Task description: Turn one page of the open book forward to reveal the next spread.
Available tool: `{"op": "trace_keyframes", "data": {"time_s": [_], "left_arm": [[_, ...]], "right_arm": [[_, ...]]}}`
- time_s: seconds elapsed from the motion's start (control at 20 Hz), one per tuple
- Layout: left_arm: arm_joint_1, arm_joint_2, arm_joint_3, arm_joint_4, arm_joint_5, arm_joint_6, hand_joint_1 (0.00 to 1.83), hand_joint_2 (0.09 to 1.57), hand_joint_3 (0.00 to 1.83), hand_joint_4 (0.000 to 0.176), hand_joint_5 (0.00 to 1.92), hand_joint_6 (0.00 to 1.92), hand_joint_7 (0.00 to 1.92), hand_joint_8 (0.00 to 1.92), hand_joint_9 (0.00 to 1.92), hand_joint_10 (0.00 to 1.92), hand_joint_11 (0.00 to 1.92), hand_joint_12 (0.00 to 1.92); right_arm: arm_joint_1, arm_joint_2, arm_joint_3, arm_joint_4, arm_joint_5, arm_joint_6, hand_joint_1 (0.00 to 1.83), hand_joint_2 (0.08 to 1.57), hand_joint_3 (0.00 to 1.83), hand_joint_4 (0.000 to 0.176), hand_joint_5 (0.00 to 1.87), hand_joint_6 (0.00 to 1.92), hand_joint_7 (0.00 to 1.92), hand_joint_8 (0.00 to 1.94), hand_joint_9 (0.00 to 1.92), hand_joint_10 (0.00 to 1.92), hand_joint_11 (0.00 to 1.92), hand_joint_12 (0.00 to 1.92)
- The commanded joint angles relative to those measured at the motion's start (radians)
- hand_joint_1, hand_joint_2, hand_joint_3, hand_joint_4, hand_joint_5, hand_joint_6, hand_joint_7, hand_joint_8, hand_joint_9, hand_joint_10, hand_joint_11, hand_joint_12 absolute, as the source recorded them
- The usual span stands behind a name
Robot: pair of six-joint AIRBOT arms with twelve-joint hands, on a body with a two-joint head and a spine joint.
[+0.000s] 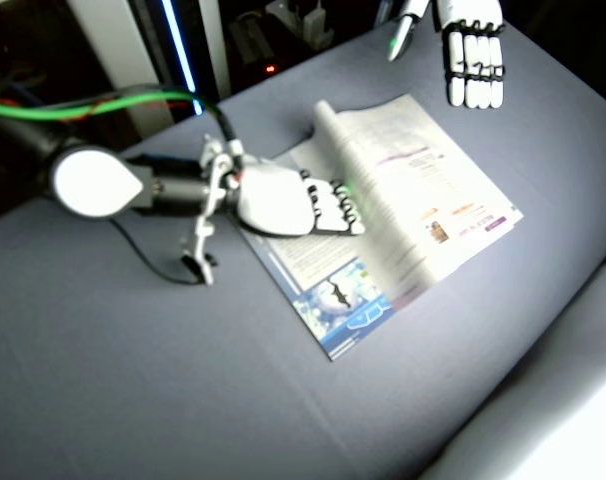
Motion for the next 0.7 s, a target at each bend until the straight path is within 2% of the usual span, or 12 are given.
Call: {"op": "trace_keyframes", "data": {"time_s": [0.0,0.15,0.65], "left_arm": [[-0.011,0.007,0.006,-0.016,-0.144,-0.004,0.0,1.22,0.0,0.0,0.02,0.01,0.01,0.0,0.0,0.0,0.0,0.0],[-0.011,0.017,0.004,-0.03,-0.178,-0.004,0.0,1.22,0.0,0.0,0.01,0.0,0.0,0.0,0.0,0.0,0.0,0.0],[-0.011,0.034,0.007,-0.045,-0.229,-0.003,0.0,1.23,0.0,0.0,0.03,0.0,0.01,0.0,0.0,0.0,0.02,0.01]], "right_arm": [[0.02,-0.007,0.008,0.06,0.075,0.004,0.0,1.16,0.0,0.0,0.0,0.0,0.0,0.0,0.0,0.0,0.0,0.0],[0.024,-0.046,0.028,0.125,0.081,0.004,0.0,1.18,0.01,0.0,0.0,0.0,0.0,0.0,0.0,0.0,0.0,0.0],[0.054,-0.209,0.114,0.147,0.082,0.004,0.0,1.25,0.02,0.0,0.02,0.01,0.02,0.01,0.01,0.0,0.03,0.02]]}}
